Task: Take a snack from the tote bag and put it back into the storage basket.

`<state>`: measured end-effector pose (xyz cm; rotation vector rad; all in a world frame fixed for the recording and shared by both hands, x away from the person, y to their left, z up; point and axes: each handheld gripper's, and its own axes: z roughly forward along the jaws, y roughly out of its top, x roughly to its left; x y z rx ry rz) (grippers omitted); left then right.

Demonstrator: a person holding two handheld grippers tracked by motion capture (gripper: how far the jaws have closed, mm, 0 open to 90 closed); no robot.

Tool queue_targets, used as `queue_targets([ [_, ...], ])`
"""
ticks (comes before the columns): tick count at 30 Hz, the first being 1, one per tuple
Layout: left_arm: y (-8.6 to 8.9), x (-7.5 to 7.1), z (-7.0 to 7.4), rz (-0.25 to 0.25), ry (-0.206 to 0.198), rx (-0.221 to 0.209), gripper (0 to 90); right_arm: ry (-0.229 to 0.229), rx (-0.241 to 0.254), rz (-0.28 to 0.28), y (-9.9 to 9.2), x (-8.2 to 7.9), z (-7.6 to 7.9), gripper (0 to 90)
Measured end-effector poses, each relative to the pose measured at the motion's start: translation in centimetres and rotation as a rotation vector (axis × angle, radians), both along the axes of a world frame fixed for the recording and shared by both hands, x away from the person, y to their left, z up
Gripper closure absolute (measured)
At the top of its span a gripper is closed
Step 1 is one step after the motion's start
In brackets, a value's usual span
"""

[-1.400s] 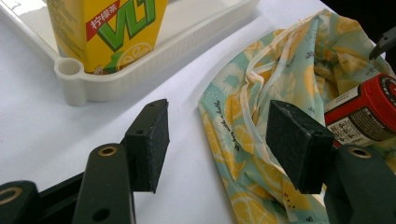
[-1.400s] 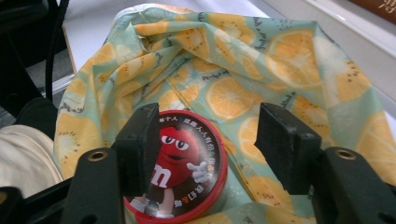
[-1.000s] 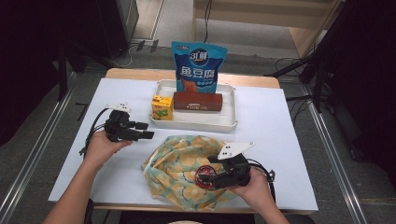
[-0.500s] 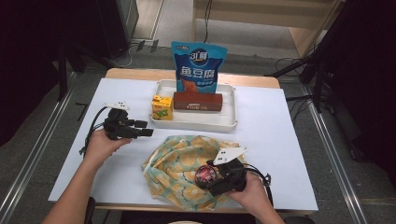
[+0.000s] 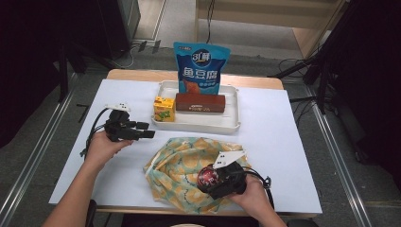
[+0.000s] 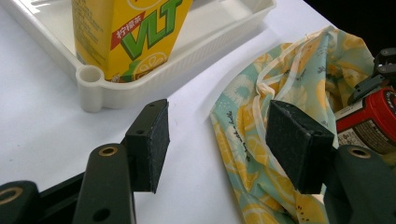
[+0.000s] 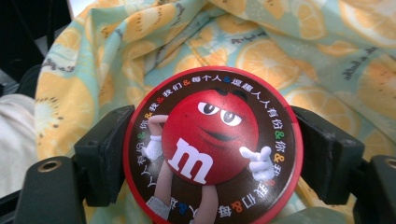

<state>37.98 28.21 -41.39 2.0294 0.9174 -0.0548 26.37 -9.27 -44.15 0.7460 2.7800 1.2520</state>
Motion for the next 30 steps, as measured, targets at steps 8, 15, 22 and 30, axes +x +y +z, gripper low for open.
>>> queue_targets([
  [8,0.0,0.0,0.0,0.000,0.000,0.002,40.0,-0.027,-0.007,-0.012,-0.1,0.1,0.1,23.0],
  [15,0.0,0.0,0.0,0.002,0.000,0.001,40.0,-0.047,-0.018,-0.010,0.0,0.0,0.4,24.8],
  [22,0.0,0.0,0.0,0.000,0.001,0.003,40.0,-0.027,0.003,-0.021,-0.4,0.4,0.6,25.7],
  [30,0.1,0.1,-0.1,0.004,0.006,-0.007,40.0,-0.036,0.020,-0.035,-0.7,0.7,1.1,26.0],
])
